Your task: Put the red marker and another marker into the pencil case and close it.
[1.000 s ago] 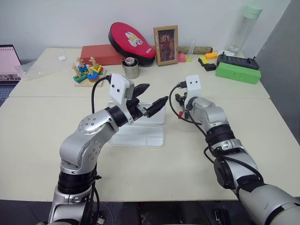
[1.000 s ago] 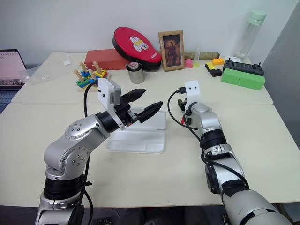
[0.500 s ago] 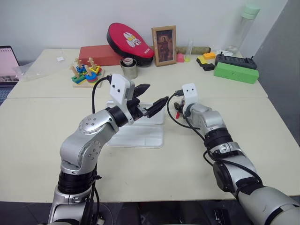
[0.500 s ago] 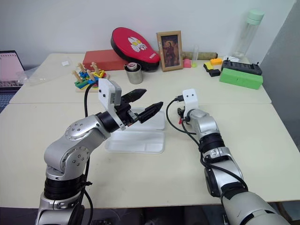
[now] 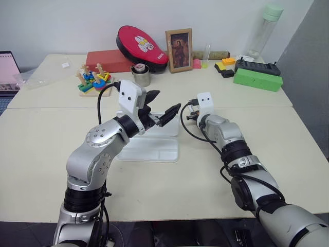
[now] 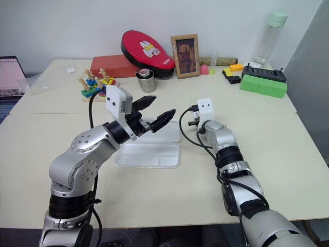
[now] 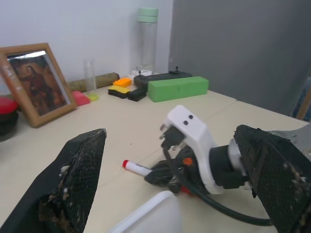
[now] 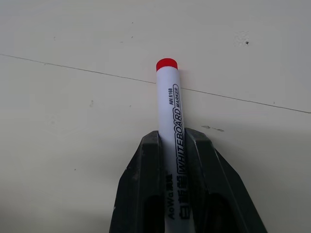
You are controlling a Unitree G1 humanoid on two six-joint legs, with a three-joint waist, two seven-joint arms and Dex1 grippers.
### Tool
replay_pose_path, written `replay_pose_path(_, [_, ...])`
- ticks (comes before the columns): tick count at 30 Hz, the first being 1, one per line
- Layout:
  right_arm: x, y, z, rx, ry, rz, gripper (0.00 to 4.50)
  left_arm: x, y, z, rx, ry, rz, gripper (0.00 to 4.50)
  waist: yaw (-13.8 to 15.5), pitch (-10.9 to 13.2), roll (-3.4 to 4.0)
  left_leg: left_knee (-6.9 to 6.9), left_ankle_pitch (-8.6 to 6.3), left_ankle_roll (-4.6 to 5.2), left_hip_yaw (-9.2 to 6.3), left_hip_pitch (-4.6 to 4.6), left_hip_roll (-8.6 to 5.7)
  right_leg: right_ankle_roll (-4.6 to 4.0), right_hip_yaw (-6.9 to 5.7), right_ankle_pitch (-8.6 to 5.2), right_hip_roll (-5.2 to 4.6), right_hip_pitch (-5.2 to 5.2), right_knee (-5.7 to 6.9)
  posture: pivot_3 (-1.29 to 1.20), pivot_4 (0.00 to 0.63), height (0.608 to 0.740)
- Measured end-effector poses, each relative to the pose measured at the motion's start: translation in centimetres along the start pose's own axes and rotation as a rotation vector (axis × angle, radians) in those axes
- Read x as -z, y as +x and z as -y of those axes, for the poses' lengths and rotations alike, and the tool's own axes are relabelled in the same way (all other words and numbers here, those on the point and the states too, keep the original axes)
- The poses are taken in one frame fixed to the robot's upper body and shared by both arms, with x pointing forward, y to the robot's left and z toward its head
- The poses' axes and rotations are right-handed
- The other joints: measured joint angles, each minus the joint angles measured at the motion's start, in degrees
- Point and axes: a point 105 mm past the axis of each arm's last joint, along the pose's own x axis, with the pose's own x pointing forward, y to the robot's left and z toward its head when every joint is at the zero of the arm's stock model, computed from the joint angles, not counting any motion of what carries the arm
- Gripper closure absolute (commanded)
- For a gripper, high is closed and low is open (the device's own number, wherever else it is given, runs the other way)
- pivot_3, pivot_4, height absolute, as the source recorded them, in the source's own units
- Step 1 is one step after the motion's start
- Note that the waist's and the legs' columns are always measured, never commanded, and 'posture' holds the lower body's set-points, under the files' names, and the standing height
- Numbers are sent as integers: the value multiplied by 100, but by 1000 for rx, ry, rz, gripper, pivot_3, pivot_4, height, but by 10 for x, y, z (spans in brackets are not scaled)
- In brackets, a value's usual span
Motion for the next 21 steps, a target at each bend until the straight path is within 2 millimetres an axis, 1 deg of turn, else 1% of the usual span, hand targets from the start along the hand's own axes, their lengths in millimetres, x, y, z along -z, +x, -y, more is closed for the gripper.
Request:
replay_pose_path(2, [-1, 0, 2, 2, 29, 6, 4219, 1, 1, -7, -39, 11, -6, 0, 0, 0, 0, -1, 0, 0, 1, -1, -1, 0, 1, 0, 0, 0, -2, 0, 150, 740])
replay_pose_path(5, [-4, -2, 7, 4, 89, 23, 4219, 3, 1, -11, -56, 18, -12, 0, 0, 0, 1, -4, 0, 0, 1, -7, 0, 0, 0, 0, 0, -5, -5, 0, 150, 740])
replay_pose_path(7, [-13, -4, 9, -21, 108, 61, 4219, 2, 0, -12, -59, 21, -3, 0, 0, 1, 1, -6, 0, 0, 2, -7, 0, 0, 1, 0, 0, -7, -6, 0, 150, 740])
replay_pose_path(10, [-50, -18, 1, -121, 78, 206, 4219, 0, -4, -11, -39, 20, 1, 0, -10, 2, 3, -9, 0, 0, 2, -10, 0, 0, 1, 0, 0, -14, -6, 0, 150, 740])
replay_pose_path(11, [-68, -27, -5, -184, 58, 276, 4219, 1, -10, -11, -27, 19, -2, 0, -34, 3, 4, -12, 0, 0, 3, -10, 0, 0, 4, 0, 0, -15, -6, 0, 150, 740])
replay_pose_path(12, [-82, -36, -11, -236, 29, 330, 4219, 1, -15, -11, -19, 16, -5, 0, -50, 3, 4, -12, 0, 0, 2, -10, 0, 0, 3, 0, 0, -15, -5, 0, 150, 740])
replay_pose_path(13, [-98, -51, -23, -333, -37, 402, 4219, 1, -25, -13, -12, 20, -17, 0, -76, 3, 5, -15, -1, 1, 3, -10, 1, 0, 6, -1, 1, -19, -6, 0, 150, 740])
replay_pose_path(14, [-110, -67, -33, -412, -100, 460, 4219, 2, -34, -16, -14, 26, -31, 0, -90, 4, 6, -16, -1, 1, 3, -8, 1, 0, 6, -1, 1, -19, -5, 0, 150, 740])
replay_pose_path(16, [-122, -94, -57, -567, -188, 532, 4219, 1, -59, -22, -7, 26, -61, 0, -121, 4, 6, -18, -2, 2, 2, -7, 4, -1, 10, -2, 5, -21, -6, 0, 150, 740])
replay_pose_path(17, [-125, -106, -69, -641, -218, 554, 4219, -1, -73, -23, 3, 19, -73, 0, -118, 4, 6, -18, -2, 2, 2, -7, 5, -2, 8, -2, 5, -21, -4, 0, 150, 740])
replay_pose_path(18, [-122, -120, -85, -734, -262, 559, 4219, -3, -91, -24, 15, 16, -97, 0, -122, 4, 6, -19, -2, 2, 2, -7, 6, -2, 9, -3, 6, -21, -4, 0, 150, 740])
replay_pose_path(20, [-111, -135, -105, -842, -366, 528, 4219, -5, -118, -31, -8, 25, -136, 0, -94, 7, 11, -15, -2, 2, 5, -6, 5, -3, 10, -3, 3, -21, -4, 0, 150, 740])
replay_pose_path(21, [-104, -138, -113, -875, -414, 506, 4219, -4, -129, -34, -23, 31, -161, 0, -83, 7, 11, -14, -2, 2, 6, -5, 6, -3, 9, -4, 4, -20, -6, 0, 150, 740])
